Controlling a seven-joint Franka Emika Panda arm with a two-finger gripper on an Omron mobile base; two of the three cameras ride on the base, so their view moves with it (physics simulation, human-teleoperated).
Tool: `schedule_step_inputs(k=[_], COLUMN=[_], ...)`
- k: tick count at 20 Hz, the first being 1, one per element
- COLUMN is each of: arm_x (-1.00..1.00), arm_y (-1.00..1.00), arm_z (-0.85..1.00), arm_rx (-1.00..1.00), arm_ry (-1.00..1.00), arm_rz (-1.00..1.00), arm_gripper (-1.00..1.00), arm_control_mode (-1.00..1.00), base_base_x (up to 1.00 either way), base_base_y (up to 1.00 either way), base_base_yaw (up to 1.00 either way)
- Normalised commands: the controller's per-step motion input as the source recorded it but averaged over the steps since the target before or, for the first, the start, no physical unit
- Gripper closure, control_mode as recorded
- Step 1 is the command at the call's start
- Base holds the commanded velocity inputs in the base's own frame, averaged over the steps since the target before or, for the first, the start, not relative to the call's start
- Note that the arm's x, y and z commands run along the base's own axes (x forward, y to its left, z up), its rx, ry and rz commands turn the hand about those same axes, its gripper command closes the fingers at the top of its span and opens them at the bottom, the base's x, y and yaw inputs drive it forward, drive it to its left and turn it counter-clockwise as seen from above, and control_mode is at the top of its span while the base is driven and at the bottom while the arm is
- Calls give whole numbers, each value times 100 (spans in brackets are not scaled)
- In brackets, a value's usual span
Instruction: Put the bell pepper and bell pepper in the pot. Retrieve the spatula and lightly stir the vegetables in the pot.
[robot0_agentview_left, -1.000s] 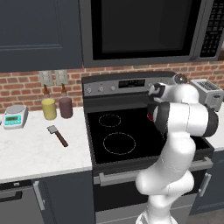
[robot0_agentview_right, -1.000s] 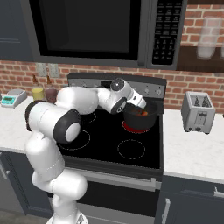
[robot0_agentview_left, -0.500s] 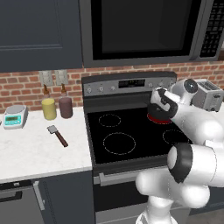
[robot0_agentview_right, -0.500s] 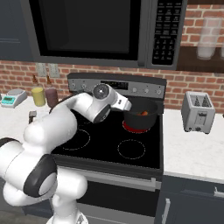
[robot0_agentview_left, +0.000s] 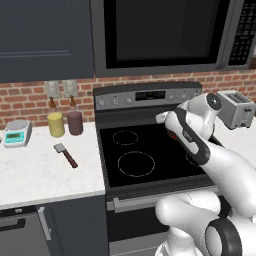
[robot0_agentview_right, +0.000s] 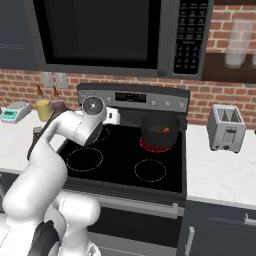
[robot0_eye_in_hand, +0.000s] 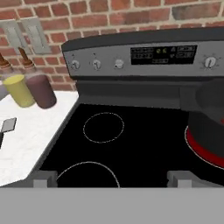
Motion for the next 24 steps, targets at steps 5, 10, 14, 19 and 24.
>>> schedule_step_inputs(k=[5,10,14,19,24], arm_x=[-17,-17,-22,-10,3], arm_y=[100,98,82,63,33], arm_z=[15,6,2,0,-8], arm_rx=[-18,-34,-42,-45,-38], arm_ry=[14,2,0,0,0], arm_rz=[45,48,48,52,48], arm_gripper=[-100,-100,-100,-100,-100], arm_control_mode=[-100,-100,-100,-100,-100], base_base_x=[0,0,0,0,0], base_base_y=[0,0,0,0,0], base_base_yaw=[0,0,0,0,0])
